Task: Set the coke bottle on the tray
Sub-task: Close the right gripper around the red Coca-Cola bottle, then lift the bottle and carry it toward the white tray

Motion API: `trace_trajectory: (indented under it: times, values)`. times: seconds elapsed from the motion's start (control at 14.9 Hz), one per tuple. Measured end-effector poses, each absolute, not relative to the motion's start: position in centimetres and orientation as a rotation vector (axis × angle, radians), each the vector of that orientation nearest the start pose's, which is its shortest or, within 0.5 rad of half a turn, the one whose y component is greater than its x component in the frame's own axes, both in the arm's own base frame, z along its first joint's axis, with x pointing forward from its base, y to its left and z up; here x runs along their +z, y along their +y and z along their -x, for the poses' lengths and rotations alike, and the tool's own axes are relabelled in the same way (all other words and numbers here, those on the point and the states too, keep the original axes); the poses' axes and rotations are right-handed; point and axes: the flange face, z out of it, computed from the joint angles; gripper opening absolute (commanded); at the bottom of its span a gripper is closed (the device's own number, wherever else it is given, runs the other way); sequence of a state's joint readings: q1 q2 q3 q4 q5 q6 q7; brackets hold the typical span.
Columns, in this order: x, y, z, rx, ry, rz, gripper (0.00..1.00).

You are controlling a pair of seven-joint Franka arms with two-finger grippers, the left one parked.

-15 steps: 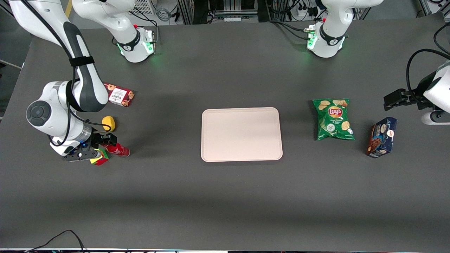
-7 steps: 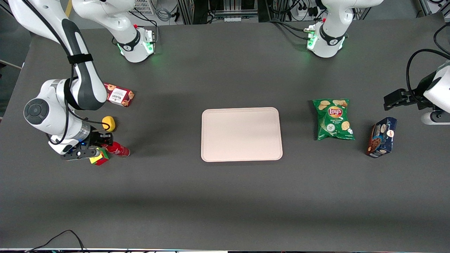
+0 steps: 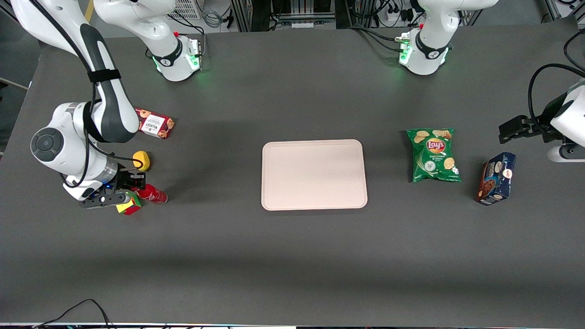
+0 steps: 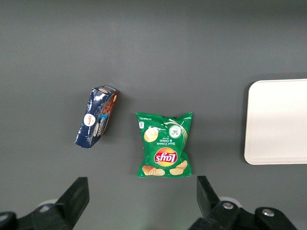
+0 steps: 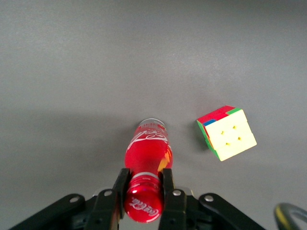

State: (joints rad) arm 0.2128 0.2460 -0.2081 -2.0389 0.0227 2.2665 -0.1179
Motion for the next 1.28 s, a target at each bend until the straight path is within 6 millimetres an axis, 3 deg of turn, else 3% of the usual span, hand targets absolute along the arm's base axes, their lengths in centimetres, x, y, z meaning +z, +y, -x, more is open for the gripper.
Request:
trace_trajectory:
  times: [0.2, 0.47, 0.67, 1.01, 1.28]
  values:
    - [35.2, 1.5, -58.8, 0.05, -0.198, 3.156, 0.0]
    - [42.0, 3.7, -59.3, 0.091, -0.225, 3.135, 0.0]
    - [47.2, 6.4, -59.5, 0.11, -0.212, 3.121, 0.0]
    - [53.4, 17.1, -58.3, 0.045, -0.084, 3.103, 0.0]
    - [55.0, 25.3, -56.9, 0.065, 0.03, 3.09, 0.0]
